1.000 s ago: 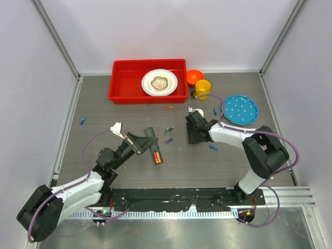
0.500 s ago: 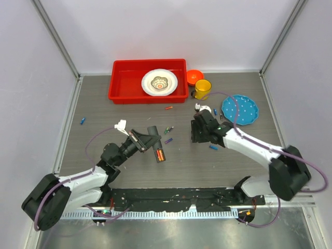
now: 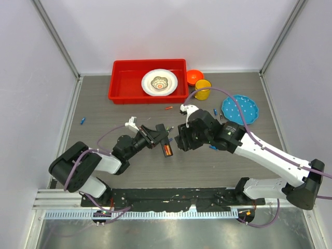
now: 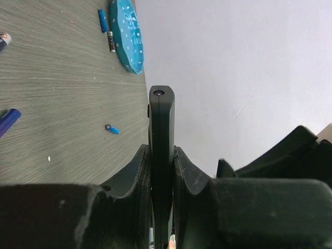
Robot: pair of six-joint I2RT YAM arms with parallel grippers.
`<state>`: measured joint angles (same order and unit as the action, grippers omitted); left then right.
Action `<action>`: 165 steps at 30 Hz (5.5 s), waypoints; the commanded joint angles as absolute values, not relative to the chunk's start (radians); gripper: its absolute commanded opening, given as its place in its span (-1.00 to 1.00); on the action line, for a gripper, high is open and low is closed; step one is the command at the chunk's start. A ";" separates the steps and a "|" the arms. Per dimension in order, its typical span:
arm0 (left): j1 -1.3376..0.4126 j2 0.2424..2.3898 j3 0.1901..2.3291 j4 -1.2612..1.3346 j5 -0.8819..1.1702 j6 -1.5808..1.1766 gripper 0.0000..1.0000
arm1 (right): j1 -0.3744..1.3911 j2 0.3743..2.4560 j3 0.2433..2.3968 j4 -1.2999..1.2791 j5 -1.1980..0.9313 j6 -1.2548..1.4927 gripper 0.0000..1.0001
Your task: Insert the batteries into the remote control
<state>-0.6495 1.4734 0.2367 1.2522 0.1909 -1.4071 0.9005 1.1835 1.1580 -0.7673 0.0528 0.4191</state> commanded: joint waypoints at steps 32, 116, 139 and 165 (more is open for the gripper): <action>-0.676 1.502 0.249 1.546 0.046 -1.399 -1.00 | 1.048 1.454 1.315 -0.781 0.186 0.488 -0.99; -0.676 1.489 0.250 1.546 0.054 -1.410 -1.00 | 1.075 1.488 1.272 -0.706 0.179 0.531 -0.59; -0.676 1.477 0.247 1.546 0.069 -1.408 -1.00 | 1.074 1.505 1.295 -0.719 0.199 0.522 -0.37; -0.680 1.443 0.244 1.546 0.086 -1.413 -1.00 | 1.065 1.535 1.292 -0.739 0.204 0.511 -0.35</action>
